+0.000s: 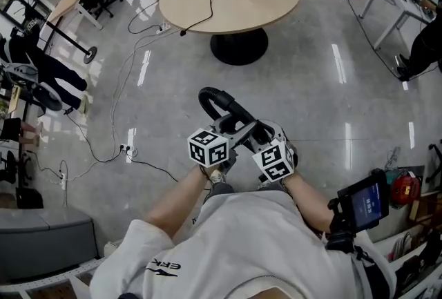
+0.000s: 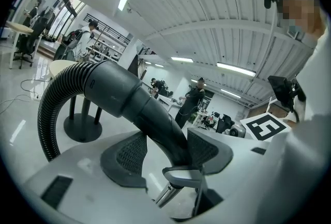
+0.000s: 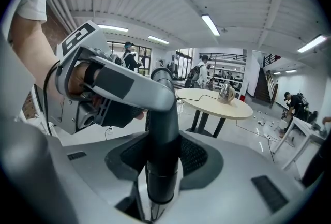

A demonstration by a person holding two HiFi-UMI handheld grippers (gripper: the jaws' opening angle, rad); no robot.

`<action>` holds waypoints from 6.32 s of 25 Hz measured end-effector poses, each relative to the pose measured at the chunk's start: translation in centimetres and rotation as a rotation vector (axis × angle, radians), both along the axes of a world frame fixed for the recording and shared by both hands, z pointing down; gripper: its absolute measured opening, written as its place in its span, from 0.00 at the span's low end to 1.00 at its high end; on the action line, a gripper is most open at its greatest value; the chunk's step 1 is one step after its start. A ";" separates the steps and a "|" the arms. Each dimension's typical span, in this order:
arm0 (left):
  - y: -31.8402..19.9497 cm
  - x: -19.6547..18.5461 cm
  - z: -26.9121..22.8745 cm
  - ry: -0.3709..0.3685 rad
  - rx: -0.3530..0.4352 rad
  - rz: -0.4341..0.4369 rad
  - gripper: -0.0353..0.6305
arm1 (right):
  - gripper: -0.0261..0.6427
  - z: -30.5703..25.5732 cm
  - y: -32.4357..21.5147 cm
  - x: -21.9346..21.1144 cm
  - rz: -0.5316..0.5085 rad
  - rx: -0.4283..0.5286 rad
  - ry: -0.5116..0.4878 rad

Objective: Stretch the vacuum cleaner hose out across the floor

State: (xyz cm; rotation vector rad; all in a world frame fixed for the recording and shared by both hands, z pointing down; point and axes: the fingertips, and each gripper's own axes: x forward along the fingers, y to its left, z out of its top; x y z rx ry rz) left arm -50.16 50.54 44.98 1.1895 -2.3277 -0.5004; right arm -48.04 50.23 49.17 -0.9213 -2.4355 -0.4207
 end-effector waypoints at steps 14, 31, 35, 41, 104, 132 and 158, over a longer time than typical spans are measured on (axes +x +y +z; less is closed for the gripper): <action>7.4 -1.9 1.1 0.005 -0.015 0.234 0.40 | 0.28 1.0 7.7 -2.1 0.225 0.045 0.018; 10.9 2.0 1.8 -0.049 -0.094 0.418 0.40 | 0.28 2.1 12.0 1.6 0.397 -0.017 0.059; 10.6 3.9 2.3 -0.037 -0.113 0.403 0.40 | 0.28 2.4 11.7 3.6 0.390 -0.027 0.059; 11.7 5.9 2.4 -0.028 -0.128 0.412 0.40 | 0.28 2.5 12.8 5.5 0.403 -0.028 0.048; 33.6 20.2 3.7 -0.156 -0.058 1.008 0.40 | 0.28 3.8 35.7 18.6 0.995 -0.093 0.026; 49.8 20.0 2.6 -0.171 0.003 1.186 0.40 | 0.28 2.8 52.2 18.1 1.131 -0.150 0.036; 60.1 32.6 4.4 -0.151 -0.064 1.237 0.40 | 0.28 4.2 62.7 30.5 1.150 -0.214 0.016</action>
